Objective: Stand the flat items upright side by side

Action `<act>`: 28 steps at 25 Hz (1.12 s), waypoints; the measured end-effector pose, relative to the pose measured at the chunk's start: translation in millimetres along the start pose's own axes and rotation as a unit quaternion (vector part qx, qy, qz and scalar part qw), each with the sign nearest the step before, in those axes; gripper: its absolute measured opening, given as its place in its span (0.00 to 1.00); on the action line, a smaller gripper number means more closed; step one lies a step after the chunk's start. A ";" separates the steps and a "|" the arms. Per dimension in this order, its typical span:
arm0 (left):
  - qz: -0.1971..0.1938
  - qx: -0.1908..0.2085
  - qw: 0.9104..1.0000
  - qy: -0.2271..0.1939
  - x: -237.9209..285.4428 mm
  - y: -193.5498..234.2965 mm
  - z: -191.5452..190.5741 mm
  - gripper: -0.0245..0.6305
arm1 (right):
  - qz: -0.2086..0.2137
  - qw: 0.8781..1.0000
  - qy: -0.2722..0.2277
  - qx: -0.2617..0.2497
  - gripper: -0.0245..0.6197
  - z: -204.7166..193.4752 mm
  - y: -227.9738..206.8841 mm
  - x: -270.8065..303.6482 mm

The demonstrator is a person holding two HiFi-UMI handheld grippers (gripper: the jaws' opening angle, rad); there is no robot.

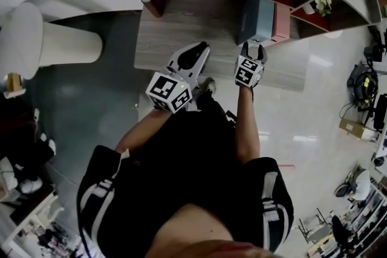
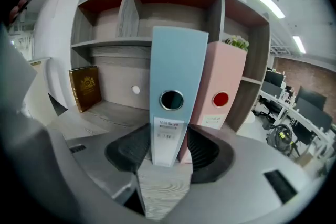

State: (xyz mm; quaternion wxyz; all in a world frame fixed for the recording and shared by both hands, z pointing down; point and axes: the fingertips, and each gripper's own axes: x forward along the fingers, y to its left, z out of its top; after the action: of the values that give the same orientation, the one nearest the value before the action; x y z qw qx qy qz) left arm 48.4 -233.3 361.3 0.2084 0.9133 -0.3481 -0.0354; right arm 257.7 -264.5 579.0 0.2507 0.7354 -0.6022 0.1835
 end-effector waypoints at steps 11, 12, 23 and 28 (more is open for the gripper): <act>0.017 -0.004 1.000 0.006 -7.2 12.7 -3.1 0.12 | -0.034 0.999 0.017 0.001 0.26 -1.6 -19.5 22.5; 0.018 -0.005 1.000 0.006 -7.0 13.7 -3.1 0.12 | -0.031 0.999 0.014 -0.003 0.25 -1.6 -18.2 22.6; 0.013 -0.004 1.000 -0.005 -24.5 11.3 3.0 0.12 | -0.010 0.999 -0.014 0.038 0.15 9.0 -5.3 -15.2; -0.003 0.010 1.000 -0.018 -54.1 6.2 8.1 0.12 | 0.040 0.992 -0.055 0.110 0.08 24.8 18.3 -78.5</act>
State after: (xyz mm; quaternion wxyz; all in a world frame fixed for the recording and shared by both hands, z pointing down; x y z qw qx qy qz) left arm 2.1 -205.2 352.1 0.1931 0.9155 -0.3495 -0.0490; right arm 222.7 -219.6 516.8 0.1274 0.7428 -0.6203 0.2176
